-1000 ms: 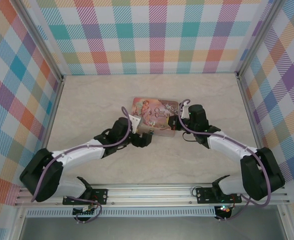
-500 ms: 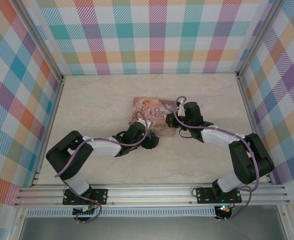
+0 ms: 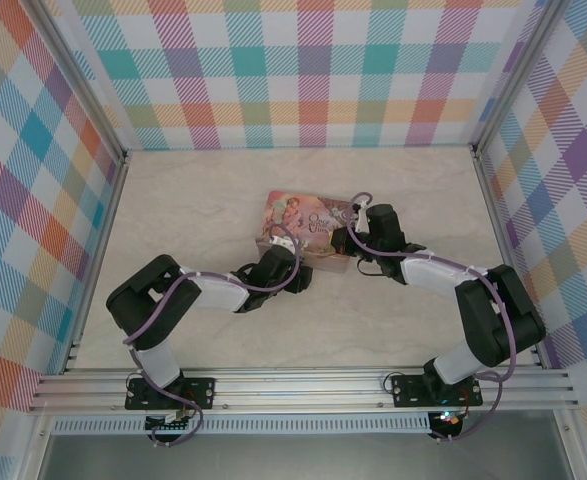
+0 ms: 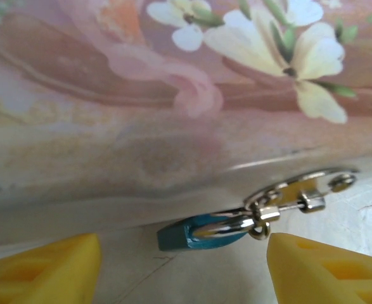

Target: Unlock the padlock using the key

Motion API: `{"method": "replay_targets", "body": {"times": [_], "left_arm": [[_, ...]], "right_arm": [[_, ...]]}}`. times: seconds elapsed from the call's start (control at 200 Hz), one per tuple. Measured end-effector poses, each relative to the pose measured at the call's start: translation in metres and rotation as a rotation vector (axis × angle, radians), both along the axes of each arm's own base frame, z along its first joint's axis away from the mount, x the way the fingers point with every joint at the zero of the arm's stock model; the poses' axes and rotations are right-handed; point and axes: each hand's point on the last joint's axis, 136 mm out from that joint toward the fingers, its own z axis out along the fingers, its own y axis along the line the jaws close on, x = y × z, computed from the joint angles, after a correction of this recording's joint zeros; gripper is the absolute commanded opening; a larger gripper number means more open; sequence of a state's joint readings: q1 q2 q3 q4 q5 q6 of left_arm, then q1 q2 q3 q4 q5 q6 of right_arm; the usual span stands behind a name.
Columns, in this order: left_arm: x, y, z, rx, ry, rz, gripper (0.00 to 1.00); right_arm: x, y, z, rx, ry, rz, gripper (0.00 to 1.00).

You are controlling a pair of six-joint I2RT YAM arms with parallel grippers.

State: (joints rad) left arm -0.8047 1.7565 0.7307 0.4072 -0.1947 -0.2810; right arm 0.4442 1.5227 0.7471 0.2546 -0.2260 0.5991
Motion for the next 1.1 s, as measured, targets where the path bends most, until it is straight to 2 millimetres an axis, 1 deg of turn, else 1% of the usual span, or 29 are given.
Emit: {"method": "replay_targets", "body": {"times": [0.235, 0.47, 0.575, 0.795, 1.1], "left_arm": [[0.006, -0.006, 0.002, -0.009, -0.014, 0.006, 0.62], [0.009, -0.015, 0.004, -0.01, -0.022, -0.01, 0.51], [0.01, -0.019, 0.005, -0.018, -0.02, -0.017, 0.48], [0.011, -0.027, 0.009, -0.055, -0.008, -0.024, 0.44], [0.011, -0.032, 0.014, -0.093, 0.012, -0.019, 0.34]], "right_arm": [[-0.001, -0.001, -0.003, -0.004, 0.005, -0.001, 0.02], [-0.001, -0.001, -0.003, -0.001, 0.0, -0.001, 0.02], [-0.001, -0.001, -0.003, -0.001, 0.001, -0.001, 0.02], [-0.001, -0.001, -0.003, -0.001, 0.0, -0.001, 0.02], [-0.001, -0.001, -0.003, 0.0, -0.001, -0.001, 0.02]]}}
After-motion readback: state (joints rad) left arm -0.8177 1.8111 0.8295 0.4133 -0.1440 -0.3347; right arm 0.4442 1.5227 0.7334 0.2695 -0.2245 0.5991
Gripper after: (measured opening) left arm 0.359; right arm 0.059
